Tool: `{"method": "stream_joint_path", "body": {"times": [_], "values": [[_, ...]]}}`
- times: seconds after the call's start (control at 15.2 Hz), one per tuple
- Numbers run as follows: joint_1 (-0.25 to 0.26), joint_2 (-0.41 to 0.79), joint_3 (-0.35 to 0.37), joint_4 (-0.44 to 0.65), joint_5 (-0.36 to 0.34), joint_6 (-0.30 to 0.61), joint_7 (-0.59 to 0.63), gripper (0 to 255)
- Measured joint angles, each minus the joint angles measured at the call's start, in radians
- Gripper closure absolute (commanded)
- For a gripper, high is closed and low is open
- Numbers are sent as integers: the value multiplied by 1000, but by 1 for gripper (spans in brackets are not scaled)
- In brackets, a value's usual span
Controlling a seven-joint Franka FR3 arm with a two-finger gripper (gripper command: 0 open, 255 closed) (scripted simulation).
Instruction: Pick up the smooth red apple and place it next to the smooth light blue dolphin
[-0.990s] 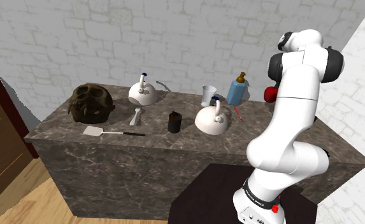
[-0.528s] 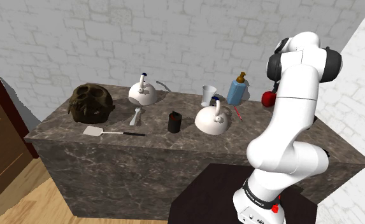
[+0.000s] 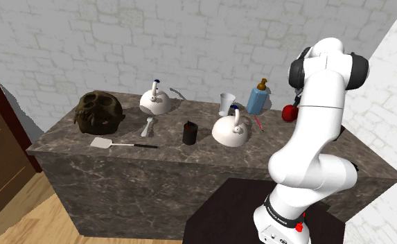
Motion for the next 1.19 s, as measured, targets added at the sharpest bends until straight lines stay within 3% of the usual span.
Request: {"method": "stream_joint_path", "body": {"times": [0.46,0.53,0.92,1.19], "values": [[-1,8,3,-10,6,16,-5,255],[-1,8,3,-10,6,16,-5,0],[-1,8,3,-10,6,17,-5,0],[-11,-15,-9,53,-14,-63,10,0]]}}
